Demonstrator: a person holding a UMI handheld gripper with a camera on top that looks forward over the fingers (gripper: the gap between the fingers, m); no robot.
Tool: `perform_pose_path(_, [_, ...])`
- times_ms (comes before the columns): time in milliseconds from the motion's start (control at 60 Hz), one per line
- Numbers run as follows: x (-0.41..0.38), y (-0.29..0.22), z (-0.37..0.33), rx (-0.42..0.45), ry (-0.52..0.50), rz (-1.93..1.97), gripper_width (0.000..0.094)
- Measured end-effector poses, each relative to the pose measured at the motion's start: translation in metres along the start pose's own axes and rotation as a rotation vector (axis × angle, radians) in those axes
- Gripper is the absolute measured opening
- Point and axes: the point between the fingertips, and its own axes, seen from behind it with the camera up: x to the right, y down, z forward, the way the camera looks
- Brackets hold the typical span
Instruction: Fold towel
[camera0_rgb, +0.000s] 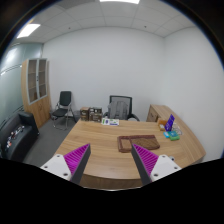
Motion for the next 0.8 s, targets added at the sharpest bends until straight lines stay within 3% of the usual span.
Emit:
perform_pose_path(117, [0.007,0.027,0.016,-0.060,0.006,0.007,0.0854])
perform_pose_path(367, [0.037,0.104,0.121,-0.191,0.047,0.020,0.0859])
perform_pose_path(800, [0.079,0.153,0.412,-0.260,0.024,-0.001,0.0855])
